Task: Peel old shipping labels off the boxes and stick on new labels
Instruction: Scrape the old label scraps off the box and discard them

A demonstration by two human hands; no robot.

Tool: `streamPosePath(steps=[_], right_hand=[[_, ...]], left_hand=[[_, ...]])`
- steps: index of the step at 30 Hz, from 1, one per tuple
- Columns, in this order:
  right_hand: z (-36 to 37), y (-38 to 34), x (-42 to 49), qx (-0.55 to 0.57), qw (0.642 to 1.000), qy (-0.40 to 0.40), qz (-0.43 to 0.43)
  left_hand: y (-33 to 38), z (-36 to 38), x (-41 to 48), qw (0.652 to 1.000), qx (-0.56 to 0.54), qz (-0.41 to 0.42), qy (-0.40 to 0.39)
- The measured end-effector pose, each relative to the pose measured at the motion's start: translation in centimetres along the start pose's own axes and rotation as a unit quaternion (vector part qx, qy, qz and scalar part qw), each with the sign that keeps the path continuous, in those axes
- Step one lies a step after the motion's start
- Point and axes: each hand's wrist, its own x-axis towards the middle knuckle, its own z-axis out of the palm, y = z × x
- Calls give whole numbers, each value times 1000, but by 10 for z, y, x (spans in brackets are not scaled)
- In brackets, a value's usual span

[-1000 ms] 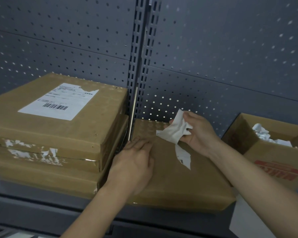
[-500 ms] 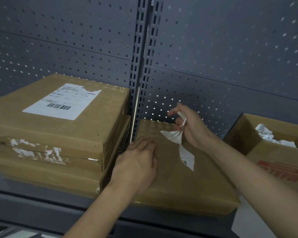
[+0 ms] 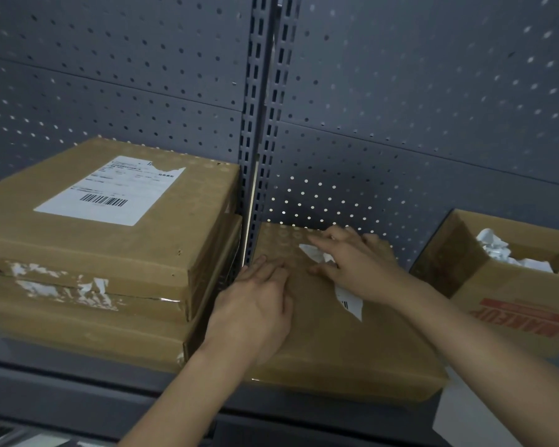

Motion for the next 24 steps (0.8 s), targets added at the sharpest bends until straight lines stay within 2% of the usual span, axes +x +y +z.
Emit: streamPosePath(steps=[3, 6, 10, 14, 18, 24], right_hand=[[-6, -7, 0, -57, 998, 25, 22], [-8, -10, 0, -45, 999, 29, 12], [1, 4, 3, 118, 989, 69, 58], [13, 14, 9, 93, 987, 107, 75], [-22, 39, 10, 215, 948, 166, 167], [-24, 40, -11, 156, 973, 103, 138]], left_hand=[[1, -1, -1, 1000, -4, -1, -2], [1, -1, 1, 1000, -1, -7, -2], [1, 0, 2, 1000, -2, -8, -5], [-1, -1, 0, 1000, -1, -4, 2], [3, -1, 1, 1000, 11, 2, 12], [4, -3, 0, 1000, 10, 2, 11]])
